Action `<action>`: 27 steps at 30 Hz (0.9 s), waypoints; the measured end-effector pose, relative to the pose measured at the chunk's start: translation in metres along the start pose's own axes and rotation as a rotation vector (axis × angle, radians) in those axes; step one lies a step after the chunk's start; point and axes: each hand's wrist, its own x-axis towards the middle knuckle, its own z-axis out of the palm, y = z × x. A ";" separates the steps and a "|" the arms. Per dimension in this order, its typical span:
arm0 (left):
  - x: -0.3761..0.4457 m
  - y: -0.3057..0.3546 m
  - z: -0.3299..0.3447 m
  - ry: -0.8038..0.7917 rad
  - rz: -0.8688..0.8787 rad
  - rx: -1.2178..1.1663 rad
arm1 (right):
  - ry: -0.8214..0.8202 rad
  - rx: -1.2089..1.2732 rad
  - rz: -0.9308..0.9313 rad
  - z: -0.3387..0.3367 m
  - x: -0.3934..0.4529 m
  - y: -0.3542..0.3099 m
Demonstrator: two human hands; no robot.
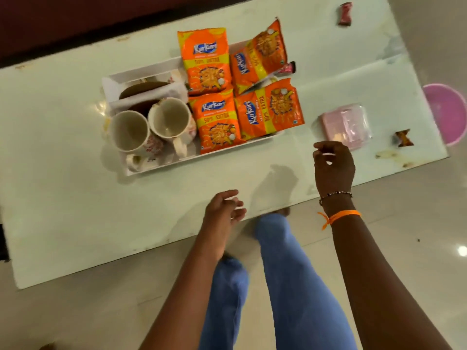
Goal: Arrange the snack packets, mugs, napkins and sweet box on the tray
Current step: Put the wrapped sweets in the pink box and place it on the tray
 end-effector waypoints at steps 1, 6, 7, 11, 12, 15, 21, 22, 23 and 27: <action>0.000 -0.003 0.015 -0.053 -0.015 0.054 | 0.037 -0.100 -0.058 -0.007 0.012 0.004; 0.015 -0.004 0.082 -0.117 -0.096 0.275 | 0.071 -0.432 -0.141 -0.025 0.068 0.020; 0.021 -0.002 0.095 -0.111 -0.101 0.299 | 0.043 -0.486 -0.115 -0.026 0.080 0.022; 0.037 0.011 0.140 -0.106 -0.084 0.376 | -0.212 -0.678 -0.018 -0.034 0.114 0.027; 0.041 0.014 0.151 -0.110 -0.079 0.385 | -0.256 -0.677 -0.016 -0.038 0.121 0.027; 0.049 0.025 0.178 -0.146 -0.066 0.395 | -0.312 -0.413 -0.031 -0.050 0.132 0.022; 0.066 0.036 0.210 -0.297 -0.089 0.243 | -0.552 0.644 0.403 -0.071 0.128 0.009; 0.069 0.037 0.213 -0.293 -0.058 0.162 | -0.591 0.699 0.436 -0.072 0.129 0.011; 0.072 0.039 0.216 -0.257 -0.017 0.089 | -0.614 0.708 0.453 -0.073 0.130 0.012; 0.082 0.046 0.217 -0.021 0.166 0.174 | -0.467 0.349 0.240 -0.075 0.138 0.013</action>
